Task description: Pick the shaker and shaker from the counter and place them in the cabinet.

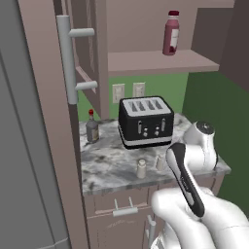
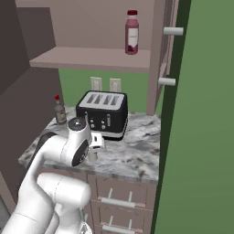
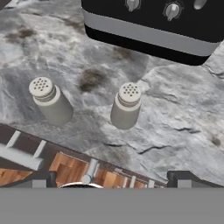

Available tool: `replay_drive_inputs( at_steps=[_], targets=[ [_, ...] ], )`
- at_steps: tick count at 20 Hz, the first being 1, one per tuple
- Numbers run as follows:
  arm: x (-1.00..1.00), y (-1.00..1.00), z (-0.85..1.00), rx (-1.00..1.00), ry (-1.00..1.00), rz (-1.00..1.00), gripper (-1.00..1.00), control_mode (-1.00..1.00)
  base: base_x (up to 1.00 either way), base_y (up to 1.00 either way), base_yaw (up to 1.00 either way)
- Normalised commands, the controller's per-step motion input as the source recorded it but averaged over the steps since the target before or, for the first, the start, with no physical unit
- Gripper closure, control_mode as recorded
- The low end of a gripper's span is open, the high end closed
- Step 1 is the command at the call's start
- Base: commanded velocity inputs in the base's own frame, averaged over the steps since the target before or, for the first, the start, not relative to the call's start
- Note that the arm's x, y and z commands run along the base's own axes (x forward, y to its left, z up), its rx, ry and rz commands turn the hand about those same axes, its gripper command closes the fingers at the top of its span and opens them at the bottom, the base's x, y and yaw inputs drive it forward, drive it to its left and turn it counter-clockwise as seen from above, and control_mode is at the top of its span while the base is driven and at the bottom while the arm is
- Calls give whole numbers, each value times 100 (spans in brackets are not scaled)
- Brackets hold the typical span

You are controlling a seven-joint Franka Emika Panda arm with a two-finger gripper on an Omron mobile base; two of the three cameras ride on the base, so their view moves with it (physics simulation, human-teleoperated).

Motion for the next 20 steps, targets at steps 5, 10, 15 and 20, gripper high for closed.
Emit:
replay_drive_inputs(
  at_steps=[5,10,15,20],
  targets=[
    [29,0,-20,0,0,0,-100,-100,0,0,0],
    [30,0,-23,1,0,0,-100,-100,0,0,0],
    [32,0,-27,4,0,0,-100,-100,0,0,0],
    [23,0,-35,4,0,0,-100,-100,0,0,0]
  ],
)
